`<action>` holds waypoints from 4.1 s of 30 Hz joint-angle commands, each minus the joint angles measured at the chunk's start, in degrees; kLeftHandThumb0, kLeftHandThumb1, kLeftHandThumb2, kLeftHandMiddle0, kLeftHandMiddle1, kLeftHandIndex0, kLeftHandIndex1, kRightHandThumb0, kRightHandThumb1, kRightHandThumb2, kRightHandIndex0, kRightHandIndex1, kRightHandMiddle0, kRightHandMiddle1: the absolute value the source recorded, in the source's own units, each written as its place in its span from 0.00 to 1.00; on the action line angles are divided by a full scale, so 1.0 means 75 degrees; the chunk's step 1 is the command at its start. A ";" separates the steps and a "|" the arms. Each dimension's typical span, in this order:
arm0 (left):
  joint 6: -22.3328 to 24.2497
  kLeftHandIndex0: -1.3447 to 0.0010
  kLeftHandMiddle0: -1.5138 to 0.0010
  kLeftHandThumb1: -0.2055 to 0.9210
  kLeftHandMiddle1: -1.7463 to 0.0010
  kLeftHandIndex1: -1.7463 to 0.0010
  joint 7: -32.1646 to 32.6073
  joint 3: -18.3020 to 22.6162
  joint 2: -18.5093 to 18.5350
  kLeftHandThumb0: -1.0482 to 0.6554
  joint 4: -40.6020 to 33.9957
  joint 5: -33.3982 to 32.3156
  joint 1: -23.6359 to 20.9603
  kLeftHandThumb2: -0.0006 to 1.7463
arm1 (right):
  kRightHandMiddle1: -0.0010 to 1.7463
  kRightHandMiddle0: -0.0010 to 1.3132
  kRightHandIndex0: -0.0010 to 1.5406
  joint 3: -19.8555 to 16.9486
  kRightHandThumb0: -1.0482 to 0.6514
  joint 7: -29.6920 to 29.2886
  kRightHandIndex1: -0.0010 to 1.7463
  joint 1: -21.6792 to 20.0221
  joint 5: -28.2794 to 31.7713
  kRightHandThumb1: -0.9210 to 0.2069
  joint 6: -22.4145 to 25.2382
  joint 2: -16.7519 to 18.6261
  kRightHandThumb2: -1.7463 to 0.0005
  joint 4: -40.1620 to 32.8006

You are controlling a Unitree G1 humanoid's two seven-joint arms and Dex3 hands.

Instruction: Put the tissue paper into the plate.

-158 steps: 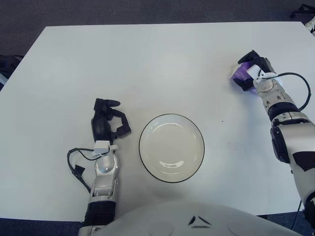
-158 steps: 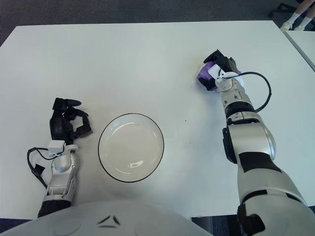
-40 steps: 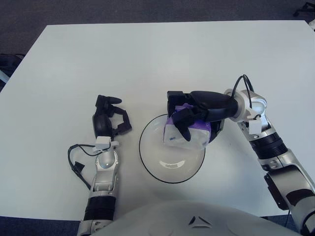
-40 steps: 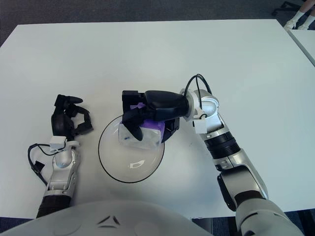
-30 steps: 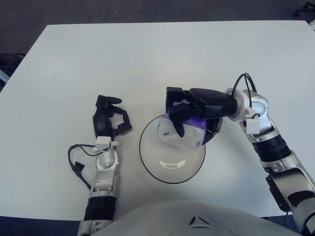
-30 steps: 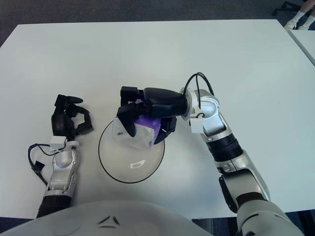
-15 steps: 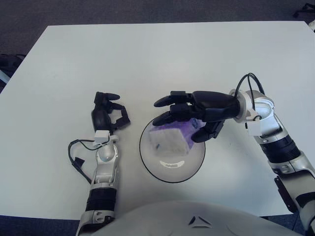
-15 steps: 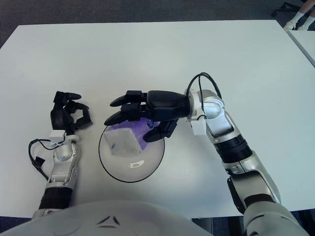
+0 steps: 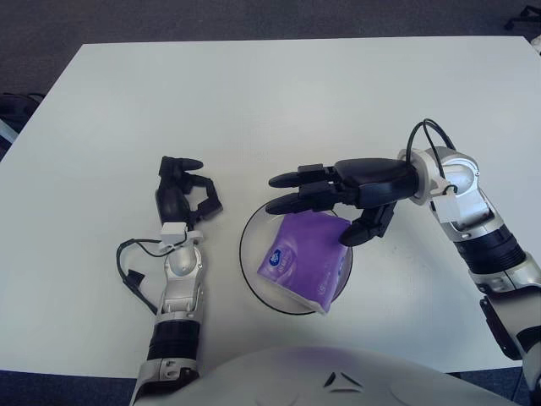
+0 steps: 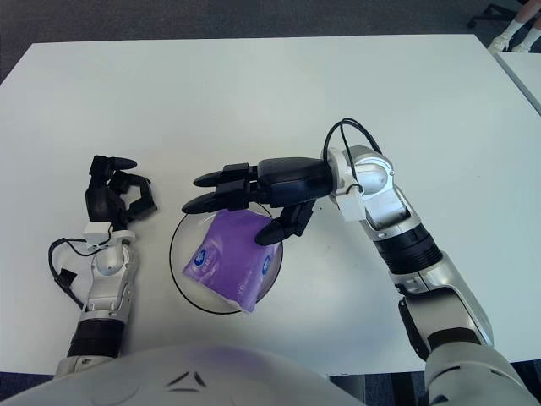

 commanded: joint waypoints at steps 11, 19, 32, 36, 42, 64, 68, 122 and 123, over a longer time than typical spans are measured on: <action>-0.0311 0.69 0.60 0.48 0.05 0.00 0.0044 0.0084 -0.0006 0.61 0.2124 0.0139 0.0619 0.74 | 0.00 0.00 0.00 -0.0019 0.00 0.0895 0.00 -0.0330 0.0639 0.00 -0.0289 0.0047 0.51 0.0187; -0.0242 0.69 0.59 0.46 0.04 0.00 0.0060 0.0053 -0.0015 0.61 0.1915 0.0179 0.0647 0.75 | 0.00 0.00 0.00 -0.0254 0.00 0.1417 0.00 -0.0667 0.1320 0.00 -0.0826 0.0312 0.56 0.0875; 0.0115 0.72 0.60 0.50 0.06 0.00 0.0032 -0.0250 -0.0123 0.61 0.0867 0.0440 0.1236 0.72 | 0.00 0.00 0.00 -0.1053 0.04 0.0149 0.00 -0.0036 0.1005 0.00 0.0994 -0.0135 0.61 0.0810; -0.0025 0.72 0.59 0.50 0.06 0.00 -0.0088 -0.0318 -0.0066 0.61 0.0834 0.0424 0.1260 0.72 | 0.00 0.00 0.00 -0.1638 0.03 -0.1109 0.00 0.0496 0.0727 0.00 0.0719 0.0550 0.57 0.0612; -0.0064 0.71 0.58 0.46 0.02 0.00 -0.0143 -0.0384 -0.0041 0.61 0.0746 0.0419 0.1294 0.76 | 0.00 0.00 0.00 -0.1956 0.03 -0.1636 0.00 0.0541 0.1271 0.00 -0.0045 0.1918 0.46 0.1967; 0.0650 0.70 0.55 0.43 0.05 0.00 -0.0036 -0.0479 -0.0269 0.61 0.0142 0.0480 0.1387 0.77 | 0.80 0.07 0.04 -0.3459 0.17 -0.5717 0.59 0.1593 0.1323 0.14 0.2465 0.3663 0.47 0.2076; 0.0742 0.70 0.55 0.43 0.05 0.00 -0.0022 -0.0472 -0.0295 0.61 0.0105 0.0516 0.1393 0.77 | 0.89 0.22 0.05 -0.3567 0.28 -0.5997 0.63 0.1791 0.1296 0.26 0.2646 0.3775 0.42 0.1813; 0.0678 0.69 0.53 0.41 0.06 0.00 -0.0062 -0.0490 -0.0254 0.61 0.0089 0.0531 0.1380 0.79 | 1.00 0.16 0.35 -0.3346 0.41 -0.9200 0.67 0.2632 -0.1801 0.02 0.2184 0.4691 0.67 0.3128; 0.0667 0.69 0.53 0.41 0.06 0.00 -0.0063 -0.0495 -0.0249 0.61 0.0091 0.0536 0.1383 0.79 | 1.00 0.17 0.36 -0.3332 0.41 -0.9233 0.67 0.2655 -0.1825 0.04 0.2215 0.4695 0.66 0.3128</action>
